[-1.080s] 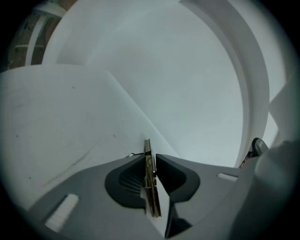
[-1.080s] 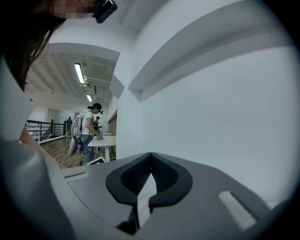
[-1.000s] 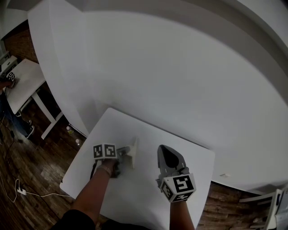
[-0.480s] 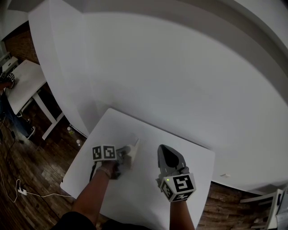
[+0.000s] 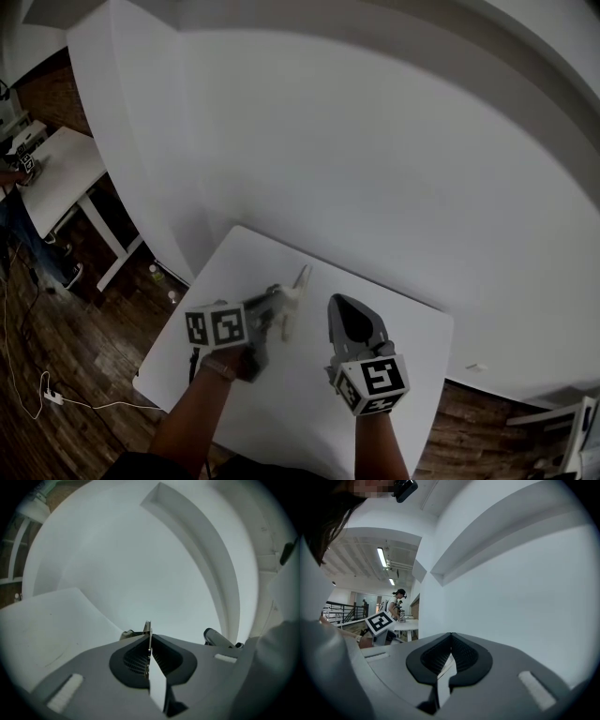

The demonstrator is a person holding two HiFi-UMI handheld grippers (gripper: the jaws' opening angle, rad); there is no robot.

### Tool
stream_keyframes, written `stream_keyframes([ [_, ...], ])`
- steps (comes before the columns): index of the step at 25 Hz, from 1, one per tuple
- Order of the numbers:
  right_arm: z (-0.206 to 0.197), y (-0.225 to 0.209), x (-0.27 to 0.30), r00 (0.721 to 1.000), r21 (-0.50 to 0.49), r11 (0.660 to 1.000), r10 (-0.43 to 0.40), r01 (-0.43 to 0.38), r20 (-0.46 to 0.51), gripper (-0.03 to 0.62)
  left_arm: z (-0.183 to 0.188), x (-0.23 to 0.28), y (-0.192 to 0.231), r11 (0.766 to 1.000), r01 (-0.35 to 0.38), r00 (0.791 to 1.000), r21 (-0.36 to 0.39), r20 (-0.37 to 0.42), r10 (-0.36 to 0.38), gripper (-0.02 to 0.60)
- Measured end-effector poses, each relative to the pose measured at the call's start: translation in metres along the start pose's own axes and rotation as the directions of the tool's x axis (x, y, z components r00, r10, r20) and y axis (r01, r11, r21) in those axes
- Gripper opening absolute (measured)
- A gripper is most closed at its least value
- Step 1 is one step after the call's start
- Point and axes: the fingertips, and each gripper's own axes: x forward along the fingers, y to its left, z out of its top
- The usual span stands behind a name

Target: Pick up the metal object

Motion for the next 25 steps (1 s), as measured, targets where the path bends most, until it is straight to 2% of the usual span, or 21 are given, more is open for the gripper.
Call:
stream_keyframes([
  [2,0.003,0.001,0.0,1.0,-0.001,1.0,0.004,-0.004,0.009,0.011,0.012,-0.01,-0.017,0.995,-0.023,0.999,0.094,0.046,0.019,0.012],
  [4,0.008,0.002,-0.001,1.0,-0.002,1.0,0.007,-0.007,0.019,0.011,0.023,-0.019,-0.033,0.981,-0.056,0.995,0.188,0.094,0.039,0.012],
  [8,0.016,0.004,-0.003,0.999,-0.005,1.0,0.015,-0.015,0.039,0.011,0.039,-0.037,-0.063,0.95,-0.095,0.983,0.298,0.18,0.042,0.012],
  [13,0.023,0.005,-0.009,0.999,-0.005,1.0,0.018,-0.018,0.05,0.011,0.051,-0.056,-0.091,0.907,-0.152,0.964,0.392,0.259,0.05,0.012],
  [18,0.03,0.005,-0.014,0.998,-0.016,1.0,0.017,-0.016,0.064,0.011,0.055,-0.071,-0.11,0.842,-0.22,0.943,0.494,0.327,0.054,0.012],
  [25,0.045,0.008,-0.018,0.995,-0.034,0.999,0.012,-0.009,0.096,0.011,0.053,-0.083,-0.125,0.794,-0.264,0.921,0.548,0.388,0.038,0.012],
])
